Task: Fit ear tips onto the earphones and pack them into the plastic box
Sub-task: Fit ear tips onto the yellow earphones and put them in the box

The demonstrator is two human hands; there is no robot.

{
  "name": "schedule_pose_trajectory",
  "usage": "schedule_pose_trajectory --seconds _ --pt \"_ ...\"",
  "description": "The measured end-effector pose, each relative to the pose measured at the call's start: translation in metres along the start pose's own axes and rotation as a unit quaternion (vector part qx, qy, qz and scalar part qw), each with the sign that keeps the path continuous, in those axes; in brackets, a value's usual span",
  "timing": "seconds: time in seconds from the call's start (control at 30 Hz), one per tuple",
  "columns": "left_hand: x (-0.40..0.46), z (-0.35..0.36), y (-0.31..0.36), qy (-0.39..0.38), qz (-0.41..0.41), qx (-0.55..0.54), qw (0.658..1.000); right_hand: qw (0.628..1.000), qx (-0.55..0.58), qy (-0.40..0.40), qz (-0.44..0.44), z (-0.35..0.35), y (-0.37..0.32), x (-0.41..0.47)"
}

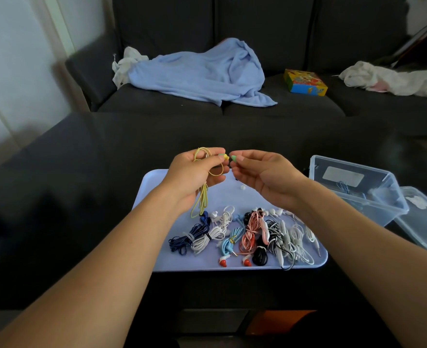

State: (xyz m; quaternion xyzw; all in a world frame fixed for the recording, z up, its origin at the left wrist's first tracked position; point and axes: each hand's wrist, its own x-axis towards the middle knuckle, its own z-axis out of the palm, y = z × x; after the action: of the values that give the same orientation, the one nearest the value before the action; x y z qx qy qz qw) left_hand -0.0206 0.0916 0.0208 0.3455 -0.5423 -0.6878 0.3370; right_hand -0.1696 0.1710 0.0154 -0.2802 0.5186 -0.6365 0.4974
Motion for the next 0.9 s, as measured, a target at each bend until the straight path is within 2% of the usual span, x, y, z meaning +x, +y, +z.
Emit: schedule_pose_trajectory --seconds 0.17,0.37,0.63,0.9 --pt "-0.0002 -0.0012 0.0006 0.016 -0.006 -0.001 1.000 1.000 0.018 -0.010 0.005 -0.0002 -0.0016 -0.0022" --pt "-0.0022 -0.0012 0.0007 0.009 -0.010 0.026 1.000 0.999 -0.035 -0.014 -0.017 -0.0022 -0.0037 -0.0059" --pt "-0.0054 -0.0012 0.0027 -0.009 -0.008 0.046 0.999 0.993 -0.089 0.019 -0.070 -0.0005 -0.0032 -0.0072" --pt "-0.0053 -0.0030 0.0025 -0.015 -0.011 0.061 0.998 0.971 -0.197 0.042 -0.130 -0.0001 -0.0027 -0.0081"
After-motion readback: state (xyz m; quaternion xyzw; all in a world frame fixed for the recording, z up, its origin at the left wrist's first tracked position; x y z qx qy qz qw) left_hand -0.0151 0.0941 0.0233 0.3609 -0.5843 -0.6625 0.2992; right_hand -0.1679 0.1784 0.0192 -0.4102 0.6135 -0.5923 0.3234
